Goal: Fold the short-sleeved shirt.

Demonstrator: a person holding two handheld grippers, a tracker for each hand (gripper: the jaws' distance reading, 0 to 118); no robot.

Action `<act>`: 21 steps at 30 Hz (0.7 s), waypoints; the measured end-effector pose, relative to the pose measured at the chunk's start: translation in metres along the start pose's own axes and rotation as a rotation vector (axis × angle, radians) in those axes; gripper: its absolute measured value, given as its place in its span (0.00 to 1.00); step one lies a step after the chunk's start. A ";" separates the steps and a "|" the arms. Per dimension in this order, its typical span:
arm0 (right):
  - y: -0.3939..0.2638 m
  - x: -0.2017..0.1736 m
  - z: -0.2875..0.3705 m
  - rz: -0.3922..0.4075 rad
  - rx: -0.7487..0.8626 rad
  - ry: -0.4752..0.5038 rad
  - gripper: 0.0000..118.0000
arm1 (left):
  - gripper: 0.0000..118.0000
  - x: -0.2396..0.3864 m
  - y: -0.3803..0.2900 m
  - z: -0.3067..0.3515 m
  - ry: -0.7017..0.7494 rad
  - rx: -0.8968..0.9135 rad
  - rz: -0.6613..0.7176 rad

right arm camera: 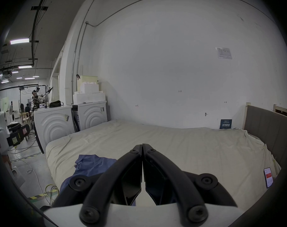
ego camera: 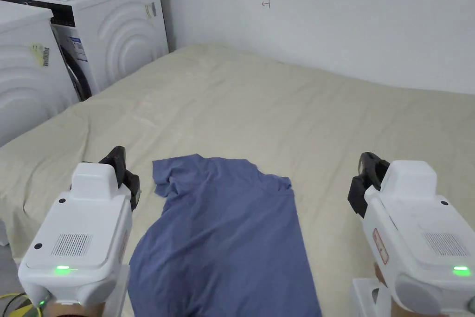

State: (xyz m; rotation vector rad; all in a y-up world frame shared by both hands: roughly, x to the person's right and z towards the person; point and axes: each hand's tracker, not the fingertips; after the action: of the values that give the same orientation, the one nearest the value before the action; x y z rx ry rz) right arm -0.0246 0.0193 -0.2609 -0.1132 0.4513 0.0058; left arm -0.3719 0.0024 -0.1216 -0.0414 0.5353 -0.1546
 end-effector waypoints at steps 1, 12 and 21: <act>0.000 0.000 0.000 0.002 -0.001 0.000 0.00 | 0.00 0.000 -0.001 -0.001 -0.018 -0.009 0.015; 0.003 0.032 0.004 0.036 -0.013 -0.058 0.00 | 0.00 0.040 -0.027 -0.061 -0.215 -0.301 0.122; -0.005 0.062 0.002 0.039 -0.057 -0.134 0.00 | 0.37 0.097 -0.082 -0.130 -0.319 -0.700 0.190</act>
State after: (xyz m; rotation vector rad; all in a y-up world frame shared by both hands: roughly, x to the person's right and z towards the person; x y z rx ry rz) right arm 0.0321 0.0135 -0.2857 -0.1585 0.3192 0.0643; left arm -0.3672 -0.0937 -0.2762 -0.6849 0.2504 0.2290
